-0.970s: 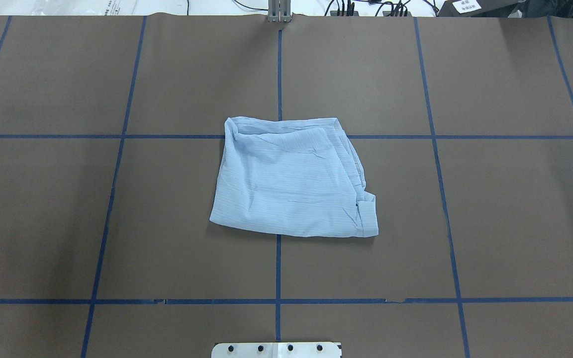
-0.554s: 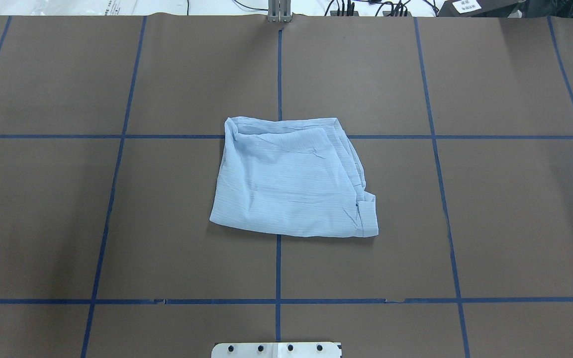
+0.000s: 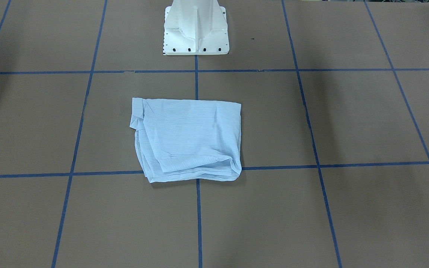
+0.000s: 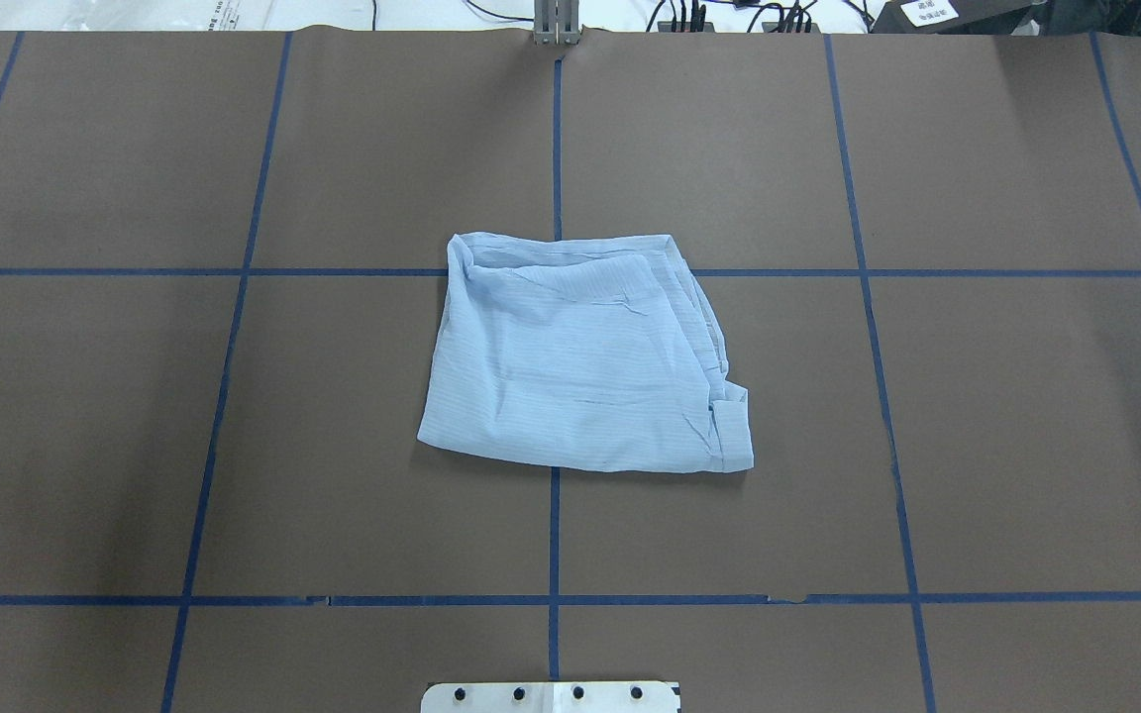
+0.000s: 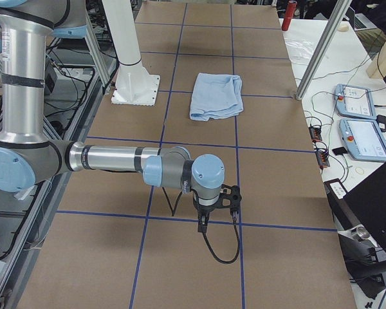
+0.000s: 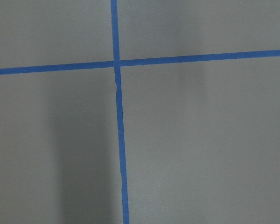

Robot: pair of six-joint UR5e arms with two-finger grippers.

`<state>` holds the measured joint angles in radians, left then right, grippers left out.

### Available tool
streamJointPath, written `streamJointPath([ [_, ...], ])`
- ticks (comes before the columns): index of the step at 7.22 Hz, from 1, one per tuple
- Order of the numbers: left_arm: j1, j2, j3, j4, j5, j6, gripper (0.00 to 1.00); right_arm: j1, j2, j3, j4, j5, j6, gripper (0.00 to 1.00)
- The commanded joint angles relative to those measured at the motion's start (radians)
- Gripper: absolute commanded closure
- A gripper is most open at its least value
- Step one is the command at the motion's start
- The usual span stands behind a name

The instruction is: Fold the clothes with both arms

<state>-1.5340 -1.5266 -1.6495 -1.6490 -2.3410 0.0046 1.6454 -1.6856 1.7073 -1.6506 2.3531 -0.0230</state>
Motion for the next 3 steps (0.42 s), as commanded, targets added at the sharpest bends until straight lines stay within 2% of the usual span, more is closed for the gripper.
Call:
streamJointPath([
  [1,-0.002,0.0,0.0,0.0,0.0,0.0,0.01,0.001,0.0,0.0,0.0,0.0,0.002,0.0],
  [3,-0.002,0.002,0.0,0.0,0.0,0.0,0.01,0.004,0.0,0.0,0.0,0.0,0.0,0.0],
])
